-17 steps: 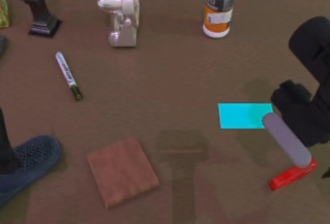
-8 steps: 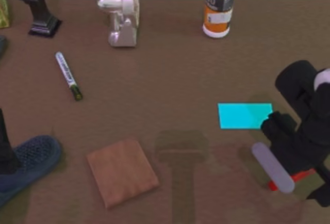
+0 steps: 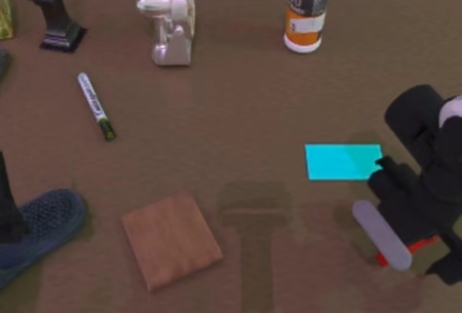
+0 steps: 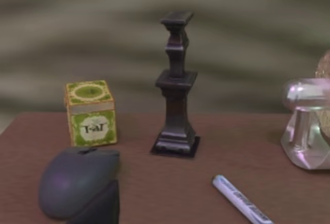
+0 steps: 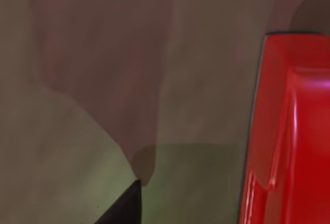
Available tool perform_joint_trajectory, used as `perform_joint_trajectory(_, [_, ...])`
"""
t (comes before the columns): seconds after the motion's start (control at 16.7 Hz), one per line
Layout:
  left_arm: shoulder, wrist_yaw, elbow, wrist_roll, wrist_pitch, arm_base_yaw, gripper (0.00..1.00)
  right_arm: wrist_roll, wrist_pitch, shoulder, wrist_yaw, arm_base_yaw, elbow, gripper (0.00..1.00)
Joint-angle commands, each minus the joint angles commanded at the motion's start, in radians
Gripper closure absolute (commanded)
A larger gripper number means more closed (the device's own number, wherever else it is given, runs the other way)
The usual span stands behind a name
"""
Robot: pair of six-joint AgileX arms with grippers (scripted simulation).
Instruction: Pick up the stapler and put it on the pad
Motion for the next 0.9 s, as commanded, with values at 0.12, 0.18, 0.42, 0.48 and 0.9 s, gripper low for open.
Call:
perform_joint_trajectory(0.12, [0.000,0.000,0.000,0.000,0.000,0.000,0.00,0.000,0.000,0.000,0.000,0.000,0.000,0.45])
perform_joint_trajectory(0.18, [0.000,0.000,0.000,0.000,0.000,0.000,0.00,0.000,0.000,0.000,0.000,0.000,0.000,0.53])
perform_joint_trajectory(0.42, [0.000,0.000,0.000,0.000,0.000,0.000,0.00,0.000,0.000,0.000,0.000,0.000,0.000,0.83])
perform_joint_trajectory(0.48, [0.000,0.000,0.000,0.000,0.000,0.000,0.00,0.000,0.000,0.000,0.000,0.000,0.000,0.90])
perform_joint_trajectory(0.9, [0.000,0.000,0.000,0.000,0.000,0.000,0.00,0.000,0.000,0.000,0.000,0.000,0.000,1.00])
